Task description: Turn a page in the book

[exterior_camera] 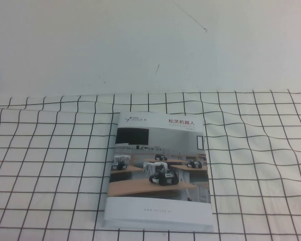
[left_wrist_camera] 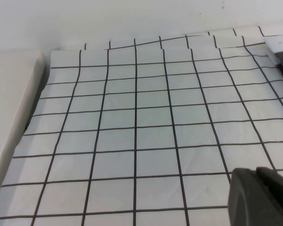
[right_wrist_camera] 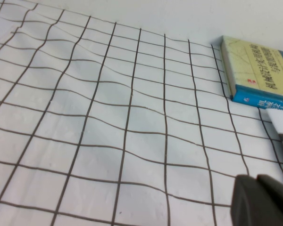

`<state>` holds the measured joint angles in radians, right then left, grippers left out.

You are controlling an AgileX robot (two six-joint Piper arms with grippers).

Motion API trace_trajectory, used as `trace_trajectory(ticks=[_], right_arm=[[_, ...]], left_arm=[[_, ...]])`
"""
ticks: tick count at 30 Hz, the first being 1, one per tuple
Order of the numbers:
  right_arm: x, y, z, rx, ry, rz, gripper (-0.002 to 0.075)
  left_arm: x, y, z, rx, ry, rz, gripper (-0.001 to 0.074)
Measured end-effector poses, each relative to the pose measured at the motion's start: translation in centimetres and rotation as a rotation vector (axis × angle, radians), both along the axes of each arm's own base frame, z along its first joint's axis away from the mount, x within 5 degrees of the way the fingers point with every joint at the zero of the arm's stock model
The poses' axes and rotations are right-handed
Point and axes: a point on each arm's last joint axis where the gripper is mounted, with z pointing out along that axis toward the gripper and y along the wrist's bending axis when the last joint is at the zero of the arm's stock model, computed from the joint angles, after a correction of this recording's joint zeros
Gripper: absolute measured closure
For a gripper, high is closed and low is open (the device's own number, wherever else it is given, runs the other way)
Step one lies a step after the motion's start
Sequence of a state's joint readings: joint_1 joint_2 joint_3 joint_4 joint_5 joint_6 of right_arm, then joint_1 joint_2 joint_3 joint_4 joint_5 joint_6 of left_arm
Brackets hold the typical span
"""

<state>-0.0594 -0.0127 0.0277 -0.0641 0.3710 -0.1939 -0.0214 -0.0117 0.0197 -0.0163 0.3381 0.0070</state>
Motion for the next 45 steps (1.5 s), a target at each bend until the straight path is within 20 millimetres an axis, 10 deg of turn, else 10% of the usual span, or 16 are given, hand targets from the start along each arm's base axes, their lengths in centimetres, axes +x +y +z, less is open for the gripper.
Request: trace_trajectory(ticks=[29, 45], right_arm=[[0.1, 0.0, 0.2, -0.001, -0.018, 0.001, 0.0728], [0.0, 0.3, 6.5, 0.013, -0.73, 0.029, 0.0728]], left_arm=[[0.1, 0.1, 0.1, 0.016, -0.018, 0.001, 0.0738], [-0.3, 0.0, 5.9, 0.001, -0.683, -0.001, 0.0738]])
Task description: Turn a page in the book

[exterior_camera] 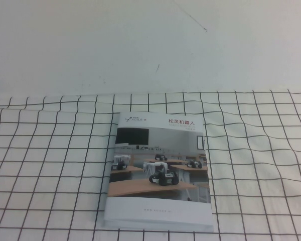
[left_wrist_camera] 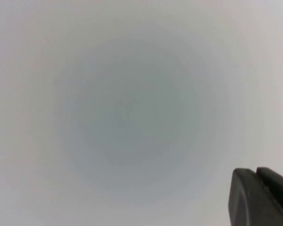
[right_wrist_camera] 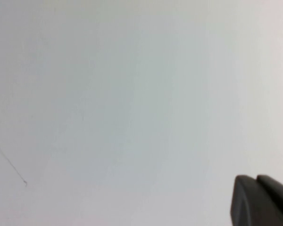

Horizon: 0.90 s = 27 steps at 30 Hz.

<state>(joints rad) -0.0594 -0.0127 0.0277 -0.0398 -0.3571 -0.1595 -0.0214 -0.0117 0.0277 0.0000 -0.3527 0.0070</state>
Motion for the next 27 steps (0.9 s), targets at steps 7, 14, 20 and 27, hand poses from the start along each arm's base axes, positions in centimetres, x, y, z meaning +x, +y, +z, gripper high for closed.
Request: trace_trajectory(ticks=[7, 14, 20, 27], right_arm=[[-0.2, 0.0, 0.5, 0.015, -0.065, 0.006, 0.0728], [-0.3, -0.1, 0.9, 0.045, -0.069, 0.007, 0.0728], [-1.0, 0.0, 4.1, 0.112, 0.059, 0.028, 0.0728], [-1.6, 0.1, 6.9, 0.154, 0.282, 0.035, 0.0728]], left_arm=[[-0.8, 0.1, 1.5, -0.017, -0.188, -0.002, 0.0738], [-0.7, 0.4, 2.0, -0.149, -0.134, -0.027, 0.0738], [-2.3, 0.1, 7.2, -0.273, 0.019, -0.106, 0.0738], [-1.0, -0.3, 10.7, -0.301, 0.317, -0.11, 0.0738]])
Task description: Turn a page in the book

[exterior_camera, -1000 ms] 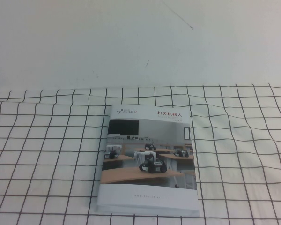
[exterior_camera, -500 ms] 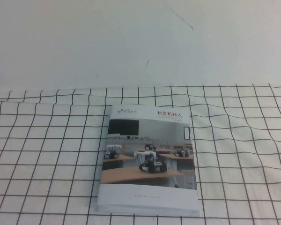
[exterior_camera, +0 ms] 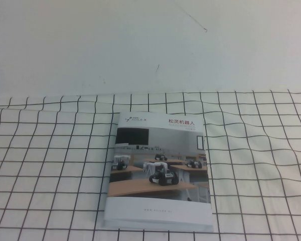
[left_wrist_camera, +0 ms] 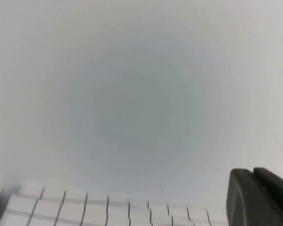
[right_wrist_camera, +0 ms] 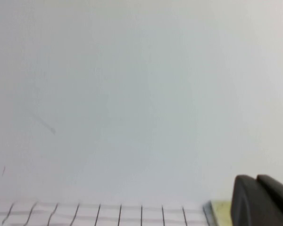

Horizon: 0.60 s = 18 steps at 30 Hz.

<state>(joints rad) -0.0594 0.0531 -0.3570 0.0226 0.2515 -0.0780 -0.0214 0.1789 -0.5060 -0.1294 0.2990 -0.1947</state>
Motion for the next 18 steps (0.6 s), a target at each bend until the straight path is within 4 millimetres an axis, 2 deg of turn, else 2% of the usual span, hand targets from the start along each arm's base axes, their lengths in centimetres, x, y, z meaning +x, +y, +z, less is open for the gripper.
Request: trace_trajectory(ticks=[5, 10, 14, 18], right_arm=[[2.1, 0.0, 0.8, 0.042, 0.233, 0.018, 0.0728], [5.6, 0.4, -0.5, 0.074, 0.529, 0.073, 0.0728], [8.2, 1.1, -1.8, 0.007, 0.771, 0.197, 0.0728], [10.5, 2.1, -2.5, 0.016, 0.864, 0.343, 0.0728]], left_arm=[[3.7, -0.3, -0.1, -0.046, 0.2, -0.026, 0.0738], [7.5, -1.0, -2.1, -0.174, 0.4, -0.071, 0.0738], [10.6, -2.5, -4.1, -0.177, 0.626, -0.218, 0.0738], [14.0, -4.3, -6.0, -0.106, 0.752, -0.45, 0.0738]])
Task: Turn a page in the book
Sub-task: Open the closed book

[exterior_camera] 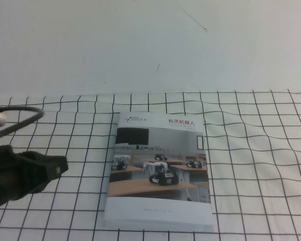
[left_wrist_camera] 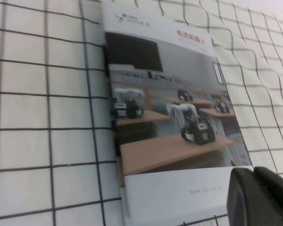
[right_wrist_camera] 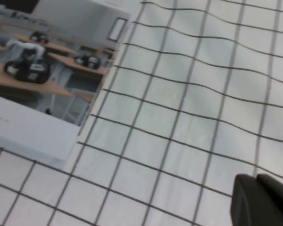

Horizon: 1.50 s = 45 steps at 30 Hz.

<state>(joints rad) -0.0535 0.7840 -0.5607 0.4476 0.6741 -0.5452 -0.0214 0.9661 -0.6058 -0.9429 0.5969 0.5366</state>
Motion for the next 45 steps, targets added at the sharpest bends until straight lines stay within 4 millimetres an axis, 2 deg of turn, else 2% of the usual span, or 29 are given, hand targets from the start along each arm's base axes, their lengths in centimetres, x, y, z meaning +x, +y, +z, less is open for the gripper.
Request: trace_trajectory(ticks=[7, 13, 19, 23, 31, 34, 39, 41, 45], right_arm=[[3.2, 1.5, -1.5, 0.127, 0.044, 0.162, 0.0728], [5.6, 3.0, -4.4, 0.182, 0.154, 0.259, 0.0728], [6.7, 4.9, -7.0, 0.16, 0.252, 0.347, 0.0727], [7.8, 6.3, -7.6, 0.153, 0.269, 0.382, 0.0727], [11.8, 7.6, -7.3, 0.188, 0.248, 0.35, 0.0718], [13.3, 8.1, -7.3, 0.221, 0.266, 0.356, 0.0656], [15.6, 9.2, -7.5, 0.296, 0.295, 0.363, 0.0435], [16.3, 9.6, -8.0, 0.31, 0.309, 0.364, 0.0375], [17.4, 10.7, -9.1, 0.318, 0.336, 0.375, 0.0328]], left_arm=[[5.4, -1.3, -2.6, 0.018, 0.07, -0.068, 0.0738], [8.2, -4.5, -3.9, 0.081, 0.073, -0.152, 0.0738], [10.8, -6.5, -6.9, 0.135, 0.131, -0.166, 0.0738], [12.4, -6.8, -9.4, 0.168, 0.181, -0.15, 0.0738], [14.1, -7.3, -13.2, 0.196, 0.27, -0.147, 0.0738], [14.3, -7.3, -13.9, 0.201, 0.288, -0.147, 0.0738], [14.4, -7.4, -13.8, 0.202, 0.284, -0.148, 0.0738], [14.4, -7.4, -13.8, 0.202, 0.284, -0.148, 0.0738], [14.4, -7.4, -13.4, 0.2, 0.273, -0.147, 0.0738]])
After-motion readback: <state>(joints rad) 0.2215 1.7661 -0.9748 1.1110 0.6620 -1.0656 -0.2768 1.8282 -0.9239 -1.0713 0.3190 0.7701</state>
